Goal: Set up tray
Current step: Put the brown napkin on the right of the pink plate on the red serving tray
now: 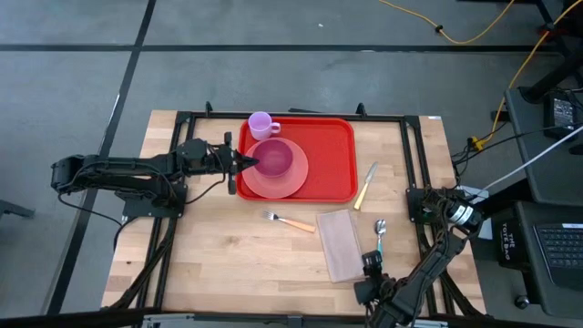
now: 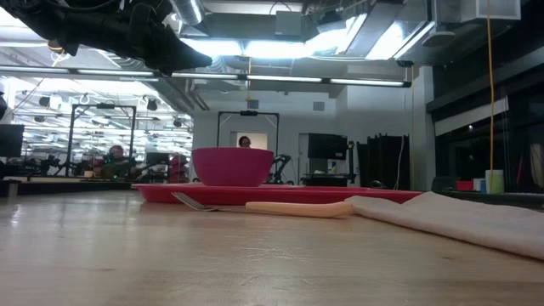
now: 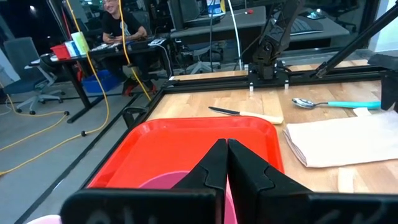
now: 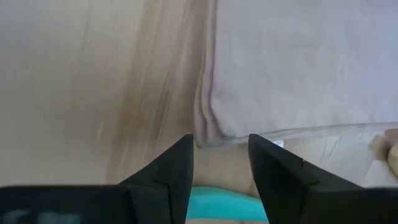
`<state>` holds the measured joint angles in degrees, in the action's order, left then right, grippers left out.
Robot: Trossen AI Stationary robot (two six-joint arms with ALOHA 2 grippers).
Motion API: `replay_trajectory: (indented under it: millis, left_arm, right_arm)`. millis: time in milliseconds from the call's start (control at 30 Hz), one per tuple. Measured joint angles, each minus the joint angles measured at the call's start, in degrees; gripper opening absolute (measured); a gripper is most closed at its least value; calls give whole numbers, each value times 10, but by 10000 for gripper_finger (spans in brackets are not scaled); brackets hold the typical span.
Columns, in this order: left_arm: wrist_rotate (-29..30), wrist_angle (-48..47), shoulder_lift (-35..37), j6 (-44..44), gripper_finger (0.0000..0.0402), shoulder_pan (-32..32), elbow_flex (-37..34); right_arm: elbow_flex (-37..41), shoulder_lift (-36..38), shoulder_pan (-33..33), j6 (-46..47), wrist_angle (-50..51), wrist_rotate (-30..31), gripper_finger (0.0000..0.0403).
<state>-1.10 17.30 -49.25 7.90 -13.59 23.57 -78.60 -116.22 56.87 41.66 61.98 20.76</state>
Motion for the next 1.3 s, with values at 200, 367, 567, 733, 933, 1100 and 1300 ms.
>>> replay_trajectory:
  millis: [200, 367, 567, 733, 933, 1100, 1300]
  left_arm:
    - [0, -3, 0, -28, 8, 0, 0]
    - [0, -10, 0, -28, 5, 0, 0]
    - [0, -9, 0, -28, 6, 0, 0]
    - [0, -9, 0, -28, 8, 0, 0]
    - [0, -10, 0, -28, 4, 0, 0]
    - [0, -10, 0, -28, 6, 0, 0]
    - [0, -10, 0, -28, 8, 0, 0]
  right_arm:
    - [1, 0, 0, -32, -6, 11, 158]
    - [1, 0, 0, -72, -6, 15, 158]
    - [1, -6, 0, -93, -11, 7, 158]
    - [0, -26, 1, -107, -18, -4, 158]
    - [-1, -36, 2, -107, -15, 22, 158]
    - [-1, -38, 2, -106, -5, 29, 158]
    - [0, -39, 1, -107, -3, 40, 158]
